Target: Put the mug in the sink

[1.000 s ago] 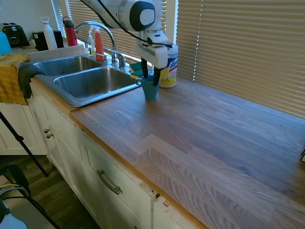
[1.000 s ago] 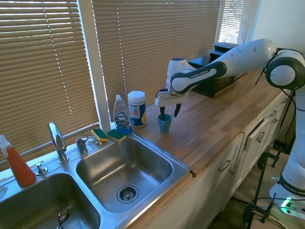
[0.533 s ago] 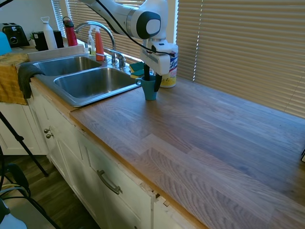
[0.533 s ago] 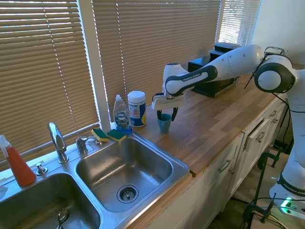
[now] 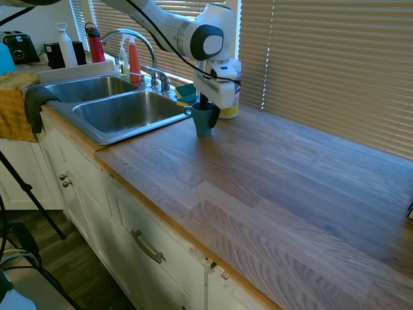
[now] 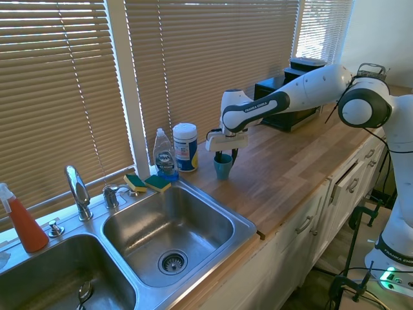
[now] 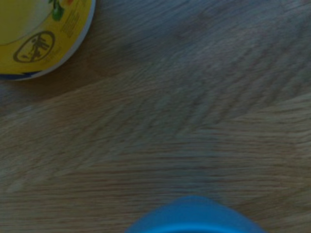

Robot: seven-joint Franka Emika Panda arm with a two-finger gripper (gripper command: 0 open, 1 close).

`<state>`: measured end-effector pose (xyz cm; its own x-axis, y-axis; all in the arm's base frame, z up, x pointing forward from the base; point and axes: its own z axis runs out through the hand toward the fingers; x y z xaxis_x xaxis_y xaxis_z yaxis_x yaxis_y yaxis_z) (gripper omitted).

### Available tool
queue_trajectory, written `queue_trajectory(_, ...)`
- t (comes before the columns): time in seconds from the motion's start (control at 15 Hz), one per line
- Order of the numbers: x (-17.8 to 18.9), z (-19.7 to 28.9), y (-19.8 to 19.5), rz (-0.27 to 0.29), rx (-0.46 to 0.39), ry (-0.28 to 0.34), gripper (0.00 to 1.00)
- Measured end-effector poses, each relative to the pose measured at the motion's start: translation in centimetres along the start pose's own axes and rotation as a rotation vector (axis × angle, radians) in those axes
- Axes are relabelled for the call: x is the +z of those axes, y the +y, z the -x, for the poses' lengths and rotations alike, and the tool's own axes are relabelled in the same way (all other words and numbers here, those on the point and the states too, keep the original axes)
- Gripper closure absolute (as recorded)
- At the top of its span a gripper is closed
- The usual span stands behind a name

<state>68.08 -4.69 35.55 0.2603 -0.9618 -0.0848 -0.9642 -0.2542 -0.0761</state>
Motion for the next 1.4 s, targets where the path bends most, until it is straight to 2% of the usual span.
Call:
queue_trajectory(0.47,0.6,-0.2,0.0,0.008,-0.044,0.0,1.0)
queue_trajectory(0.87,-0.4,0.1,0.0,-0.008,-0.155,0.001,1.0)
queue_trajectory(1.13,-3.3,3.0,-0.7,-0.074,-0.262,-0.035,1.0)
queue_trajectory(1.4,-7.2,11.1,-2.2,-0.146,-0.375,-0.078,1.0)
